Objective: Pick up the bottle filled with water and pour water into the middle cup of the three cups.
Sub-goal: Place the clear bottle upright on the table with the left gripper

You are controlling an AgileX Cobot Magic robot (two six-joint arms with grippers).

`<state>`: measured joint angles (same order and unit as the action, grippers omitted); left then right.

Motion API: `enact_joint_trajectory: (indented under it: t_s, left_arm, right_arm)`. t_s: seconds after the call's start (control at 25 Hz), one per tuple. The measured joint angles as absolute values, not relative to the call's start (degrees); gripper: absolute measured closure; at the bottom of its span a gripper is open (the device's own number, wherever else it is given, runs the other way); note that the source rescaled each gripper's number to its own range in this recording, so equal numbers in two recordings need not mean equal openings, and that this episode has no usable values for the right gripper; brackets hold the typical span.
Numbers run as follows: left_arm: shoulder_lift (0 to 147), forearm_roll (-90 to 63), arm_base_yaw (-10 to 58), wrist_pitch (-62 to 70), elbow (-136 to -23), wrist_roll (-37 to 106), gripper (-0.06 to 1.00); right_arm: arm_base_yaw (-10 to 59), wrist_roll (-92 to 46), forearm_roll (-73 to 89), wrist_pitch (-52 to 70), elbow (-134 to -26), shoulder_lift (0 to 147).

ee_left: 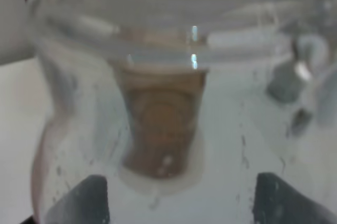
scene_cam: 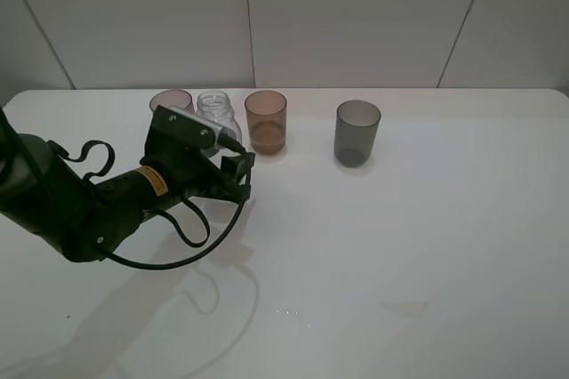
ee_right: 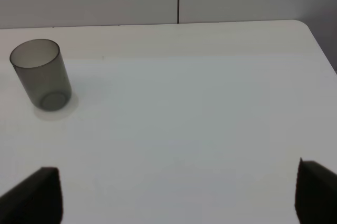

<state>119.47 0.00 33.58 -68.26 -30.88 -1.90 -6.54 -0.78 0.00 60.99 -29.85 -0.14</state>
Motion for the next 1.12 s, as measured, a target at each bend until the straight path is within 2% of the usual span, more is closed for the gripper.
enact_joint_trajectory:
  t_s: [0.44, 0.48, 0.56, 0.6, 0.64, 0.68, 0.8, 1.12]
  left_arm:
    - [120.9, 0.0, 33.6, -68.4, -30.7, -1.9, 0.94]
    - [120.9, 0.0, 33.6, -68.4, -30.7, -1.9, 0.85]
    - [120.9, 0.0, 33.6, -68.7, -30.7, -2.2, 0.34]
    - [120.9, 0.0, 33.6, -68.8, -30.7, -2.4, 0.16]
    - [120.9, 0.0, 33.6, -68.8, -30.7, -2.6, 0.05]
    - [120.9, 0.0, 33.6, -68.8, -30.7, -2.9, 0.00]
    - [120.7, 0.0, 33.6, -68.8, -30.7, -3.0, -0.04]
    - [111.5, 0.0, 33.6, -68.8, -30.6, -3.0, -0.06]
  right_arm:
    - [-6.5, -0.8, 0.0, 61.0, -29.8, -0.1]
    - [-6.5, -0.8, 0.0, 61.0, -29.8, -0.1]
    - [-6.5, -0.8, 0.0, 61.0, -29.8, -0.1]
    - [-6.5, -0.8, 0.0, 61.0, -29.8, -0.1]
    - [-6.5, -0.8, 0.0, 61.0, -29.8, -0.1]
    - [-6.5, -0.8, 0.0, 61.0, -29.8, -0.1]
    - [-6.5, -0.8, 0.0, 61.0, -29.8, -0.1]
    - [-6.5, -0.8, 0.0, 61.0, -29.8, -0.1]
